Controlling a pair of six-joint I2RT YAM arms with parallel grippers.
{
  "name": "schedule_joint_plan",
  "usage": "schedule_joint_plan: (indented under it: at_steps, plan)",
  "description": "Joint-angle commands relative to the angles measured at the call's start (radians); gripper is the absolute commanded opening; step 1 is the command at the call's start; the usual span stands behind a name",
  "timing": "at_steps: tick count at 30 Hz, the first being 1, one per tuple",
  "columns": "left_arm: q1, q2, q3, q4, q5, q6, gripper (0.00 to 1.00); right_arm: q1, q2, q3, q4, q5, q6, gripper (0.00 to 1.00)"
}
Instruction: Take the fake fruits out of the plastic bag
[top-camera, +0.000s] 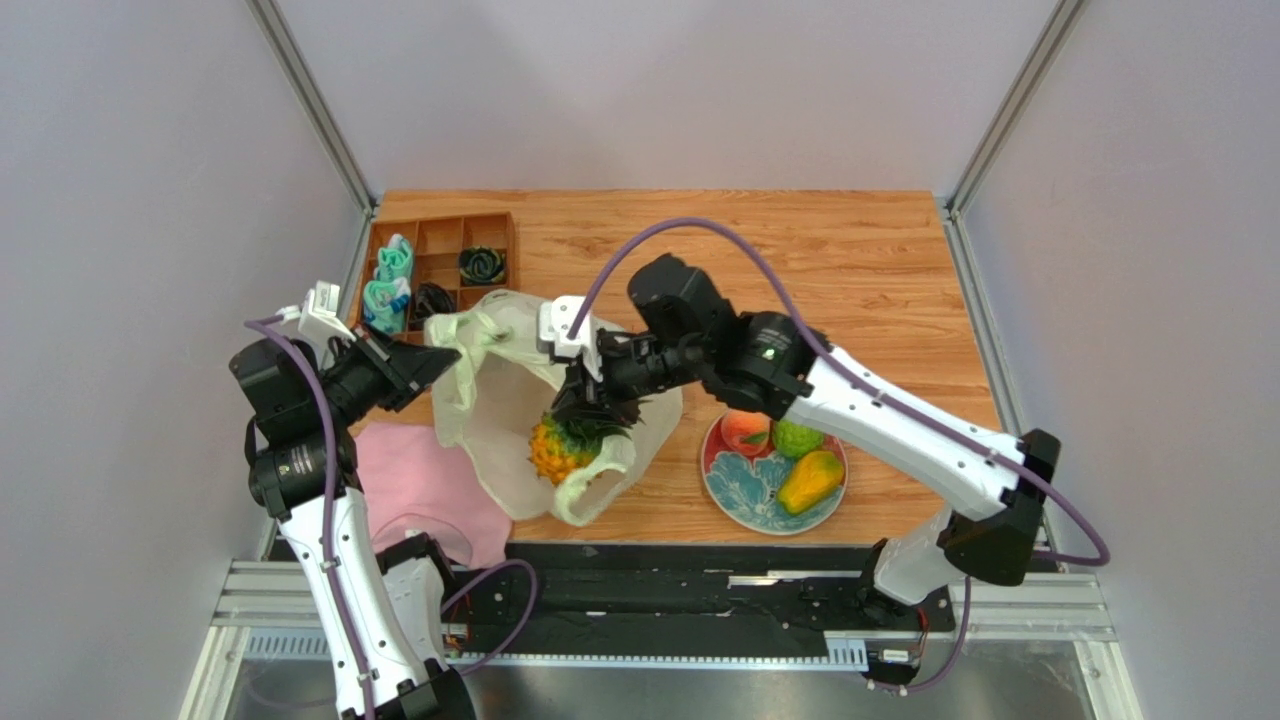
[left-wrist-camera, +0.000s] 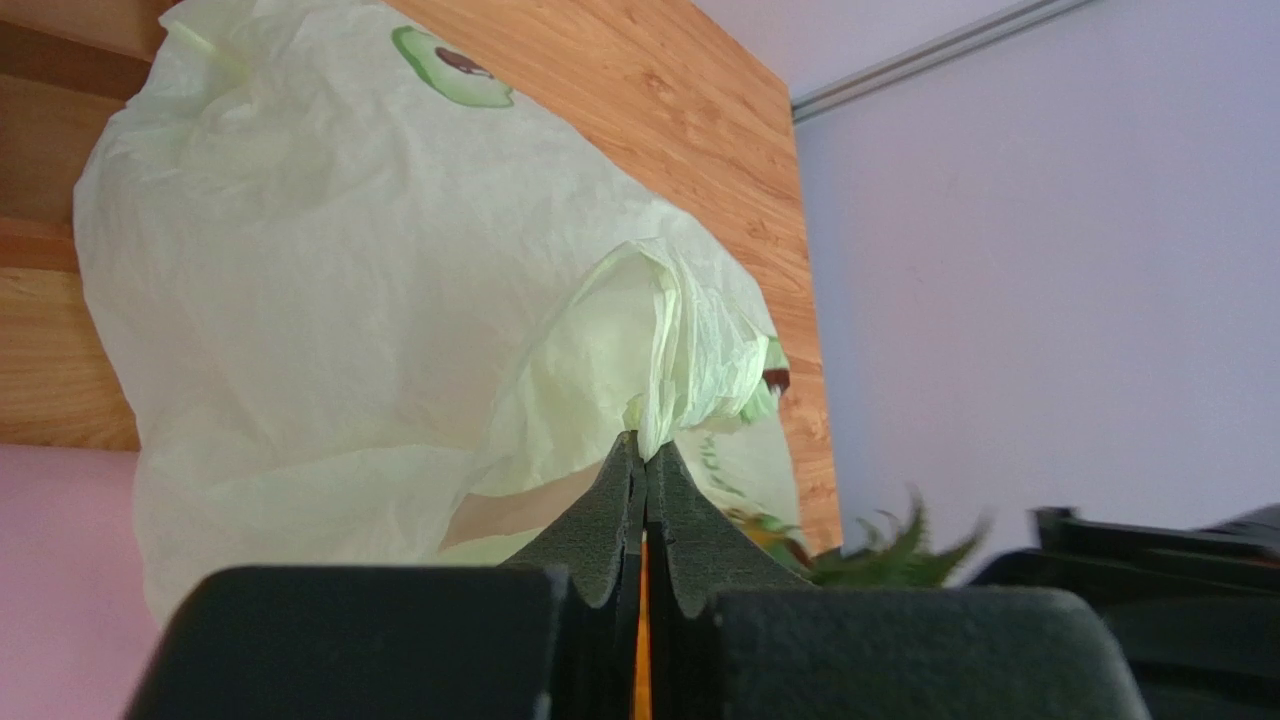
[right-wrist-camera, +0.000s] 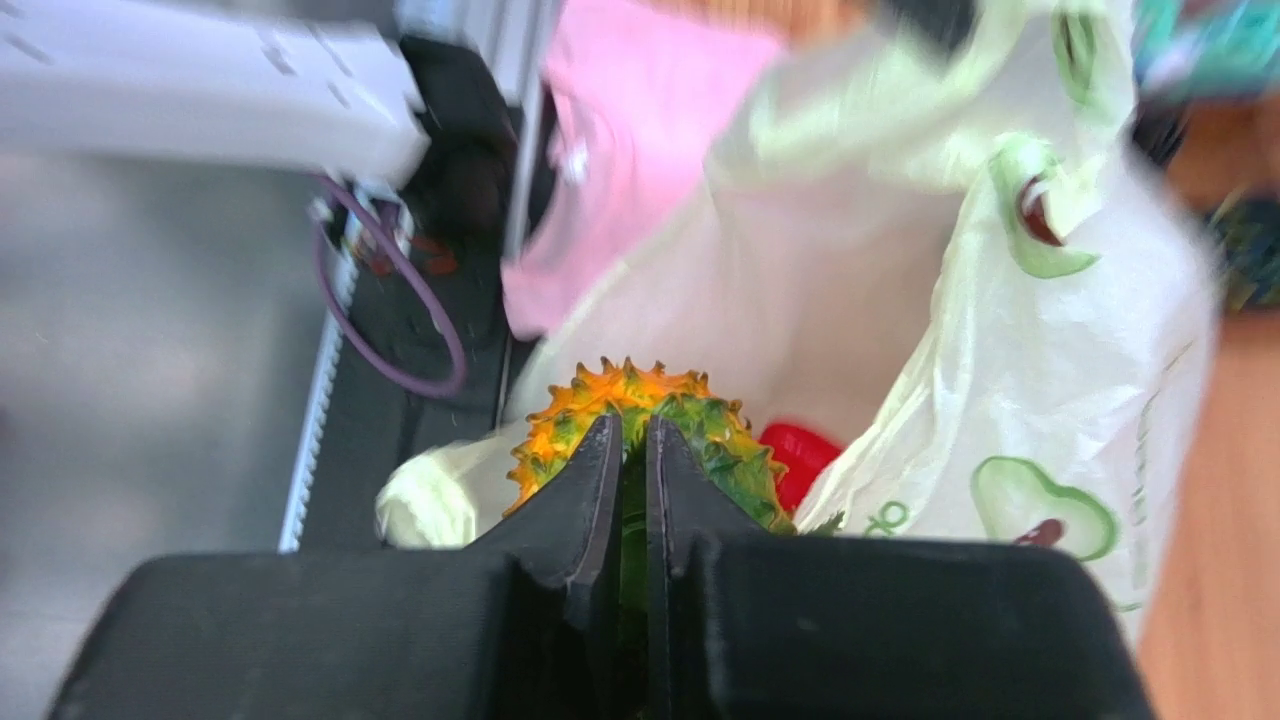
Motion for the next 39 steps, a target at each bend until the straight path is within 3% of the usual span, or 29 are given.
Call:
schedule_joint_plan:
  at_steps: [1,6,9,10,11,12,14,21,26,34,39]
  plan:
    - [-0.004,0.003,0.005,0.033,0.020,-0.028,0.00,0.005,-0.051,0.168,-0.036,-0.178,0.045,0.00]
    - [-0.002,0.025,0.004,0.070,0.017,-0.057,0.00,0.007,-0.071,0.220,0.017,-0.218,0.146,0.00]
    - [-0.002,0.030,0.008,0.073,0.013,-0.057,0.00,0.001,-0.115,0.228,0.016,-0.183,0.104,0.00]
    - [-0.004,0.030,0.010,0.073,0.016,-0.059,0.00,0.001,-0.137,0.201,0.048,-0.093,0.123,0.00]
    - [-0.004,0.031,0.007,0.075,0.034,-0.066,0.00,-0.001,-0.195,0.147,0.218,-0.042,0.146,0.00]
    - [-0.004,0.030,0.002,0.089,0.043,-0.076,0.00,0.005,-0.215,0.012,0.313,0.001,0.163,0.00]
    - [-0.002,0.031,-0.010,0.099,0.056,-0.089,0.00,0.030,-0.205,-0.065,0.497,0.119,0.179,0.00]
    - [-0.002,0.039,0.013,0.073,0.071,-0.066,0.00,0.030,0.044,0.002,0.726,0.213,0.272,0.00]
    - [-0.002,0.036,-0.012,0.102,0.059,-0.089,0.00,0.013,0.101,0.104,0.818,0.176,0.416,0.00]
    - [0.022,0.109,-0.062,0.239,0.173,-0.186,0.00,-0.090,0.133,-0.002,1.027,0.089,0.781,0.00]
    - [0.022,0.187,0.019,0.334,0.319,-0.231,0.00,-0.077,0.202,-0.111,1.096,0.024,0.757,0.00]
